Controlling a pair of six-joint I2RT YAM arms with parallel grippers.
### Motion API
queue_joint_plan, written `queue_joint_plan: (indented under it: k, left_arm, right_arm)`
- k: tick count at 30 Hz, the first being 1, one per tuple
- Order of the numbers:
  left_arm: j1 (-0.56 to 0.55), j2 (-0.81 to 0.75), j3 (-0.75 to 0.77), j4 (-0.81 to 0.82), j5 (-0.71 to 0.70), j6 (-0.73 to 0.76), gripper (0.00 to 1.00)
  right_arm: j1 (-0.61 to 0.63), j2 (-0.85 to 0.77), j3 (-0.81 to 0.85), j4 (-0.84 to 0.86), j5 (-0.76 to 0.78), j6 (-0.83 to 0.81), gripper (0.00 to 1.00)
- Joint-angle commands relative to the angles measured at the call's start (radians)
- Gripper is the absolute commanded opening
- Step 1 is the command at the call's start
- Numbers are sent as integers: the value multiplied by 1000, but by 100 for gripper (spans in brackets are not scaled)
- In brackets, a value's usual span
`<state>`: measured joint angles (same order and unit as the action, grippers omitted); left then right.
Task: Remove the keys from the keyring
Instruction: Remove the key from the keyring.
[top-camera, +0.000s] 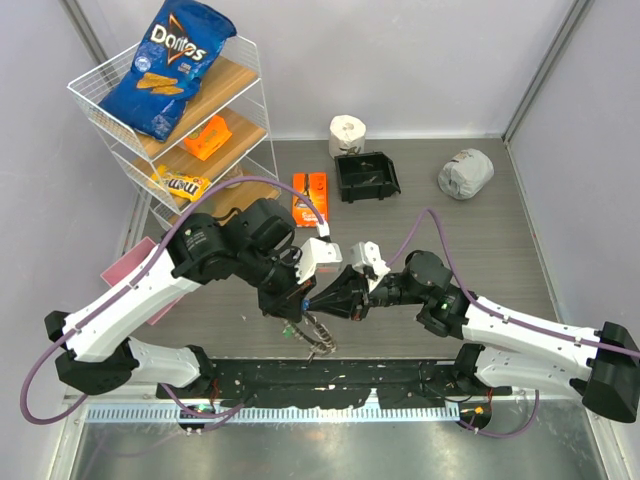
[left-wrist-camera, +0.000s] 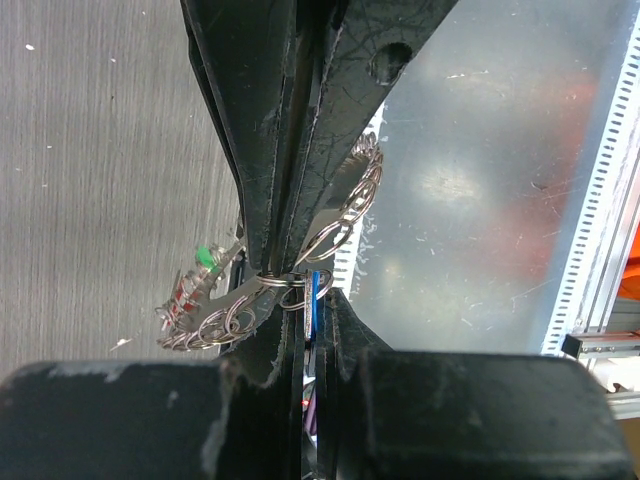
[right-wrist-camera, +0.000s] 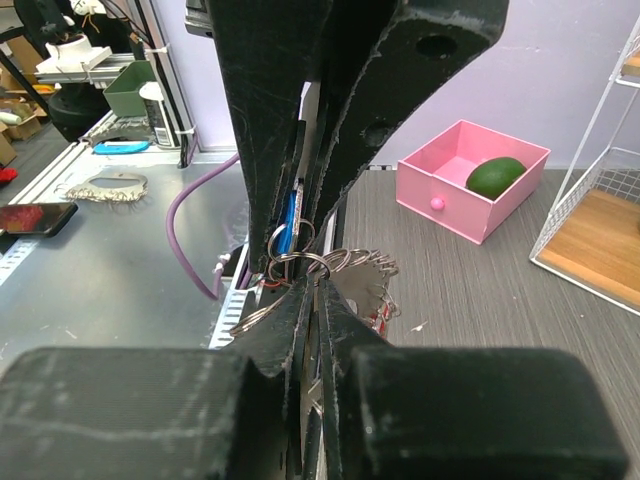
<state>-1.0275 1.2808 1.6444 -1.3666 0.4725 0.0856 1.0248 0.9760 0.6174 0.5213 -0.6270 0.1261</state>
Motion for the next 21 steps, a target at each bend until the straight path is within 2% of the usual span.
queue_joint_plan:
  k: [1,4,7,13,17,21]
  left_arm:
    - [-2,-14,2,17,48,-7,0]
    - [-2,-17,-3,26,58,-9,0]
    - [-3,-17,-3,26,54,-9,0]
    - [-3,-21,2,29,69,-11,0]
    - [-2,-18,6,24,74,-4,0]
    - [-3,-15,12,23,71,-9,0]
  right_arm:
    - [8,-13,42,55,-14,-9,11]
    - [8,-19,41,56,-19,-8,19]
    - [9,-25,41,56,-20,-8,33]
    - [9,-63,19,37,-13,-31,38]
    - [9,-56,37,25,-51,-40,35]
    - [12,-34,54,19,-77,-40,23]
